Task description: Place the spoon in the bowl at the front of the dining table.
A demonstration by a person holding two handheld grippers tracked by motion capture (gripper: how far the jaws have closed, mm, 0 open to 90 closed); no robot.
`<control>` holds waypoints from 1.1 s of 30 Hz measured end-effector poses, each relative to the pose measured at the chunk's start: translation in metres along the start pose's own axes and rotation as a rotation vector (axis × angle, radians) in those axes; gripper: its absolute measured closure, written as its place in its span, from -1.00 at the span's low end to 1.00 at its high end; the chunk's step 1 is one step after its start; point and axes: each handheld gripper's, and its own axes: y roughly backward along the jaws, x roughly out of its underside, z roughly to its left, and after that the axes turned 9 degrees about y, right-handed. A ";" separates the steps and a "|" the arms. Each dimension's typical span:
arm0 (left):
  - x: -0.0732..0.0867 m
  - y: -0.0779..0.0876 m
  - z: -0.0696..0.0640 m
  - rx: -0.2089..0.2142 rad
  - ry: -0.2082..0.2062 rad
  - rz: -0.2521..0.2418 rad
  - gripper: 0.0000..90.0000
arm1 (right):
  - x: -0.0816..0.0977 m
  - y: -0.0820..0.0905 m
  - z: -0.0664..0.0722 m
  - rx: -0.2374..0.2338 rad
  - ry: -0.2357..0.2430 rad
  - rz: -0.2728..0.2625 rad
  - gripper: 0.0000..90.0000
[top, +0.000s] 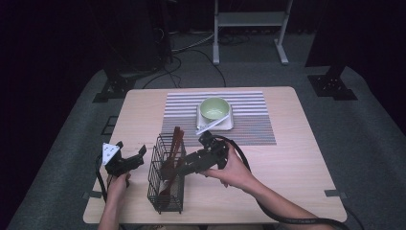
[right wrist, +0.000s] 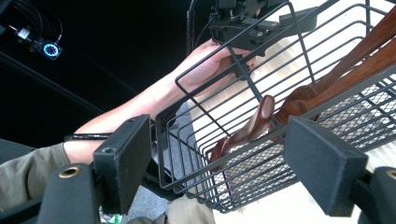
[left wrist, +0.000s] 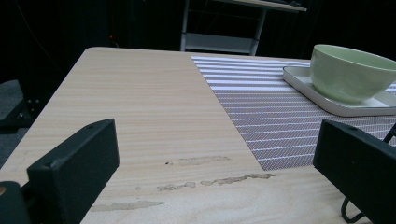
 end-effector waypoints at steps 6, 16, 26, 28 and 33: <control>0.000 0.000 0.000 -0.001 0.000 0.001 -1.00 | -0.002 -0.002 -0.005 0.000 -0.009 -0.007 -0.40; 0.000 0.000 0.000 -0.001 -0.003 0.001 -1.00 | -0.005 -0.007 -0.008 0.024 -0.012 0.016 -0.14; 0.000 0.001 0.000 -0.001 -0.002 0.001 -1.00 | -0.006 -0.010 -0.010 0.062 -0.022 0.037 0.24; 0.000 0.001 0.000 -0.001 -0.002 0.001 -1.00 | -0.006 -0.009 -0.011 0.069 -0.028 0.043 0.30; 0.000 0.001 0.000 -0.003 -0.001 0.001 -1.00 | -0.007 -0.010 -0.011 0.070 -0.032 0.048 0.52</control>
